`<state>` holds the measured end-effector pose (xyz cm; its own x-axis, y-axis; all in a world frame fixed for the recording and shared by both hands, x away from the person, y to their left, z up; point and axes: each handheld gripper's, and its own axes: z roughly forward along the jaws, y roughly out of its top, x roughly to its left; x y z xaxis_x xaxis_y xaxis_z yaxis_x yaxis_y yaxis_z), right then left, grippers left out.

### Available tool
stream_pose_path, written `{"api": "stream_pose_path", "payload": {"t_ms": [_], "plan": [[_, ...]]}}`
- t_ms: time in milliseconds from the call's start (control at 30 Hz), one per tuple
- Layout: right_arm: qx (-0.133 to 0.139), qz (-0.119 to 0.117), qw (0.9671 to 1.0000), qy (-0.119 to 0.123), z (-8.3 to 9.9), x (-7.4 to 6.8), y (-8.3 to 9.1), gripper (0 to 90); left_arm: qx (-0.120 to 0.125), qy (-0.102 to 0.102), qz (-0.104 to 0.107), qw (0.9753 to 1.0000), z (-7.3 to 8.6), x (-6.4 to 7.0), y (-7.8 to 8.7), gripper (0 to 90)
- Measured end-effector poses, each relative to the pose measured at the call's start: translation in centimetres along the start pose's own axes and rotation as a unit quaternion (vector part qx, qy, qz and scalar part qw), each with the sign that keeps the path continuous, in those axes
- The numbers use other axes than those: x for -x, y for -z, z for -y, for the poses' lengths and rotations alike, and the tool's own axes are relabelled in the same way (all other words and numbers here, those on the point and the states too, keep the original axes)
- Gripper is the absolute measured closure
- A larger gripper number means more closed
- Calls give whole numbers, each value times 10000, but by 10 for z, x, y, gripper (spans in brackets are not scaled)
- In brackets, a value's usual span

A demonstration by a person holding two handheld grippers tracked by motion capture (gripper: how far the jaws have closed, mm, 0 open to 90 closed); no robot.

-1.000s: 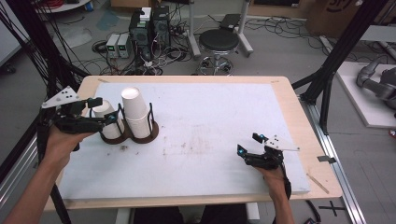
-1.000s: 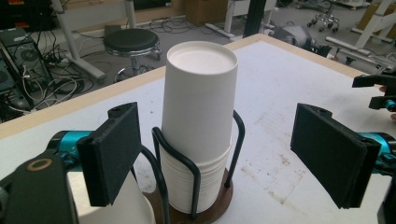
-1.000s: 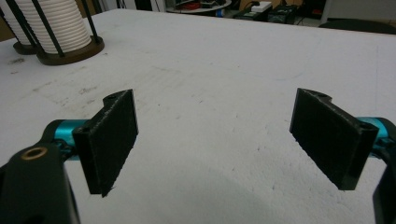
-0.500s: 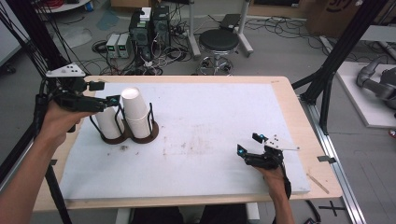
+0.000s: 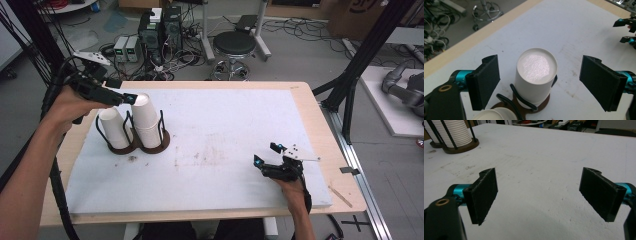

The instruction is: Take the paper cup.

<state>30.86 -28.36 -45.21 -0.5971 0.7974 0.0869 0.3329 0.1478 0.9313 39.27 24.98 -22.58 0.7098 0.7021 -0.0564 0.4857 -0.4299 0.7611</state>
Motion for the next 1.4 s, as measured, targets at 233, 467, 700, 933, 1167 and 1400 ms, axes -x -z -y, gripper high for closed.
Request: {"api": "stream_pose_path", "payload": {"t_ms": [233,467,700,933,1167,1400], "plan": [[-27,-29,10000,-46,0,1,0,156,-516,-57,52,9986,-14,0,-13,166],[-20,1,10000,-3,0,0,0,157,-899,83,84,9959,-28,0,-19,167],[-15,-3,10000,-32,0,0,0,156,-1432,133,197,9894,-35,3,-35,167],[5,-14,10000,-16,0,0,0,156,-1758,197,96,9842,-38,1,-48,167],[10,10,10000,0,0,-1,0,156,-2002,234,-57,9795,-37,2,-56,170],[10,9,10000,6,0,-1,0,156,-2194,212,-125,9753,-36,5,-65,173]]}}
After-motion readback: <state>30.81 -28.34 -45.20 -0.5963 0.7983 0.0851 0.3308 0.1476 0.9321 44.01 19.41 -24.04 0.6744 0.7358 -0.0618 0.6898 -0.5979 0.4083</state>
